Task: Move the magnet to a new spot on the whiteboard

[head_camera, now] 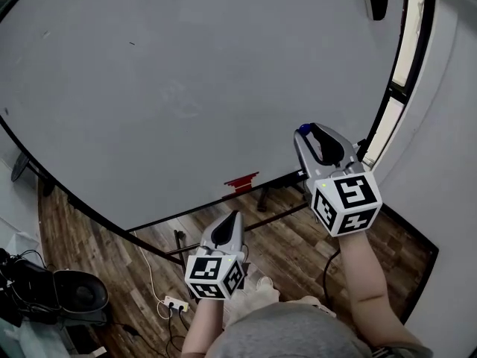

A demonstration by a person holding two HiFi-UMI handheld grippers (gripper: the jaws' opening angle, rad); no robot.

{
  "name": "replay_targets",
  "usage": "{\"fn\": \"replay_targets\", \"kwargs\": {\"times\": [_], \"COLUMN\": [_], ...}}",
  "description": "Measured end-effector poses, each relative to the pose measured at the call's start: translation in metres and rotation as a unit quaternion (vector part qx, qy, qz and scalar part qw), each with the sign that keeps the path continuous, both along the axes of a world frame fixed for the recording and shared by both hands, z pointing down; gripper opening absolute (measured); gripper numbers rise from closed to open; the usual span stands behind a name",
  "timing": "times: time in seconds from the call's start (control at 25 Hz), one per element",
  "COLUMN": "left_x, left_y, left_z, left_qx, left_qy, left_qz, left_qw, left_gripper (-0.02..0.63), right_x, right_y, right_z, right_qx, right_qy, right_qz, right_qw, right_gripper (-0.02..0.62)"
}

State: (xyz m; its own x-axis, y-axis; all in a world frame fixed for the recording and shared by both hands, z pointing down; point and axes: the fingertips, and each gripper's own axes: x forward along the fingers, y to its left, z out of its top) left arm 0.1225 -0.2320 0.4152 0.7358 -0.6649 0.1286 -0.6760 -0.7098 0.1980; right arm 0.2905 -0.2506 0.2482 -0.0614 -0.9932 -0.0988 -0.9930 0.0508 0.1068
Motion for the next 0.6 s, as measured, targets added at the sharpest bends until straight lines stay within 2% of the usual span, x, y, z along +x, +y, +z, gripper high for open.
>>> {"fn": "replay_targets", "kwargs": {"times": [0.6], "left_x": [-0.03], "left_y": [0.066], "left_z": [0.01], "left_qx": [-0.016], "left_qy": [0.0], "left_qz": [-0.039], "left_qw": [0.9991], "left_gripper": [0.003], "right_x": [-0.029], "right_y": [0.061], "right_z": [0.028], "right_qx": [-0.023], "right_qy": [-0.014], "right_qz": [-0.026], "right_qw": [0.999], "right_gripper": [0.124]}}
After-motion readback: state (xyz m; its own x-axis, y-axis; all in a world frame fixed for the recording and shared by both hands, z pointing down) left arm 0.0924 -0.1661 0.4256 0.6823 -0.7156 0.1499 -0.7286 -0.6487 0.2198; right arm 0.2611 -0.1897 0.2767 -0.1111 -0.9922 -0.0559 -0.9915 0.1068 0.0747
